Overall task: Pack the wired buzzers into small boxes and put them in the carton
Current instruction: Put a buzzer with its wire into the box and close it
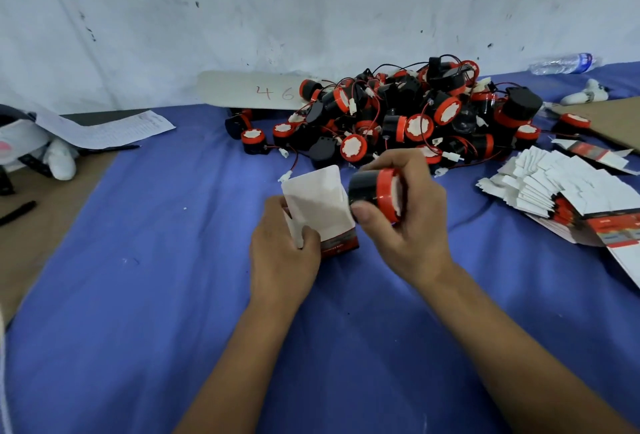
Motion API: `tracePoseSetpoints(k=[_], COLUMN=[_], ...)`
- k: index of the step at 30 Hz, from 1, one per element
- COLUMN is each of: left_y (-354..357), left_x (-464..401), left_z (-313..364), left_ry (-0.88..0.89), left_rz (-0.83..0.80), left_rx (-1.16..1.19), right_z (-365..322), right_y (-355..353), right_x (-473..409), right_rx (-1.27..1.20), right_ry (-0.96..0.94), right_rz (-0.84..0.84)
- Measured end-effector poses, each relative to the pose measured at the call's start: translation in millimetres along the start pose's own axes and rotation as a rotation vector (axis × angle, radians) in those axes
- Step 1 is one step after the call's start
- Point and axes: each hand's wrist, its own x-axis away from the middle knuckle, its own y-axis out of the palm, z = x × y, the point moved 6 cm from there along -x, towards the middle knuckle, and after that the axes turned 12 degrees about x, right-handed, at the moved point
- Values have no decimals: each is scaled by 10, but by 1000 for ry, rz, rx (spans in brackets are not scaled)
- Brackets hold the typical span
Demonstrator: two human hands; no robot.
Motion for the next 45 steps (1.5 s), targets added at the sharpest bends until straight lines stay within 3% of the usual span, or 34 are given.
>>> tracePoseSetpoints(k=[4,8,18,26,40,45], left_y=[92,81,141,140,99,90], left_x=[-37,-6,-60,-123,-167,-192], left_z=[43,107,107,-9,-56,-56], left_ry=[30,89,44,-147,-106,-88], left_rz=[-79,-101,-198,-431,-335,-341], left_rx=[-19,84,223,378,345,319], right_z=[-168,-22,183,229,190,162], right_y=[379,578,479,461,590,534], right_x=[83,127,66,73,125,104], right_rx=[20,169,363,393,498,496], right_ry=[-114,-29,111,158,-13,29], right_rz=[-270,-427,-365,-424,-643,-578])
